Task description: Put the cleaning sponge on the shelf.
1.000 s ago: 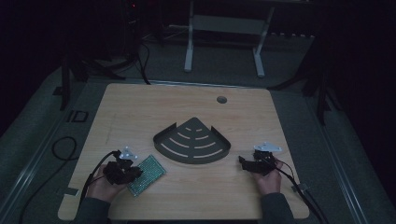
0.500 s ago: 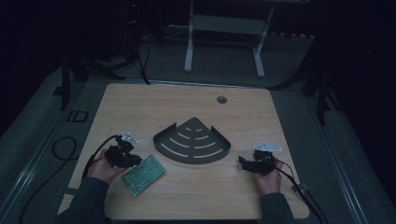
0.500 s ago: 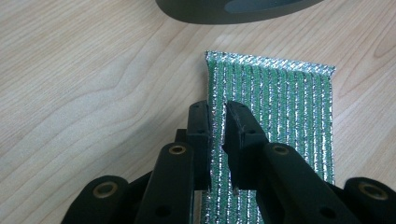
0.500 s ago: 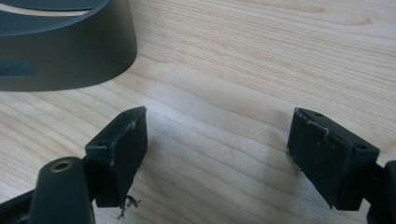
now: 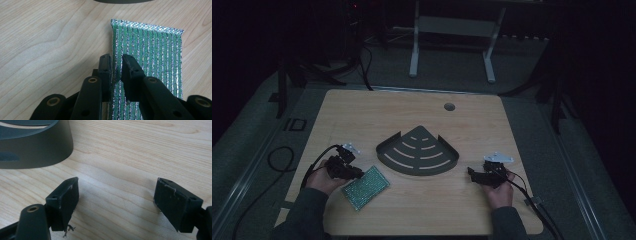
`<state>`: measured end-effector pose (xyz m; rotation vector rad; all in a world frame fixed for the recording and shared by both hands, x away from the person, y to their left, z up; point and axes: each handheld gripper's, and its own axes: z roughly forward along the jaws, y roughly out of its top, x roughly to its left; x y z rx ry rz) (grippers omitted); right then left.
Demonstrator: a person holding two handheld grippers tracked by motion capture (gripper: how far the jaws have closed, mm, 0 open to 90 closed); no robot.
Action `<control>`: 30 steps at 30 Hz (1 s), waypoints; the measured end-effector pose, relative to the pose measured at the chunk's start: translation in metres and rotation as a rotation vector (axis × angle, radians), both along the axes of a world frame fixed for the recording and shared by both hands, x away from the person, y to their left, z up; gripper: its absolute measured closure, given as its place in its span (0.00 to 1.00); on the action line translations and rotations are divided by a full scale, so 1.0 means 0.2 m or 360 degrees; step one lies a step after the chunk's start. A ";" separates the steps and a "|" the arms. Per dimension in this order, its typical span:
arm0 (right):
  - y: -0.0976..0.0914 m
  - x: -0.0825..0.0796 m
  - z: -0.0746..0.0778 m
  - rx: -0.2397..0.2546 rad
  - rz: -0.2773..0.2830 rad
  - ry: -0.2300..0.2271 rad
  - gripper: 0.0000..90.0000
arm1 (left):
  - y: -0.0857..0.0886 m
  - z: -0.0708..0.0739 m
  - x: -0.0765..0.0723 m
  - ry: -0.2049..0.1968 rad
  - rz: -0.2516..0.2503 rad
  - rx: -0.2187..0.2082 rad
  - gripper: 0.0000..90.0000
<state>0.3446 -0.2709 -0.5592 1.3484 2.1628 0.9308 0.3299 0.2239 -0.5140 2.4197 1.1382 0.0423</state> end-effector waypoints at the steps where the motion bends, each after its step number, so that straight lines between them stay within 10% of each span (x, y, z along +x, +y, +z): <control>1: 0.00 0.00 0.00 0.0000 0.0000 0.0000 0.22 | 0.00 0.00 0.00 0.0005 -0.0003 0.0005 0.87; 18: 0.00 0.00 0.00 0.0000 0.0000 0.0000 0.22 | -0.02 -0.03 0.07 0.0211 0.0004 0.0049 0.91; 30: 0.00 0.00 0.00 0.0000 0.0000 0.0000 0.22 | -0.05 -0.02 0.06 0.0212 -0.0020 0.0102 1.00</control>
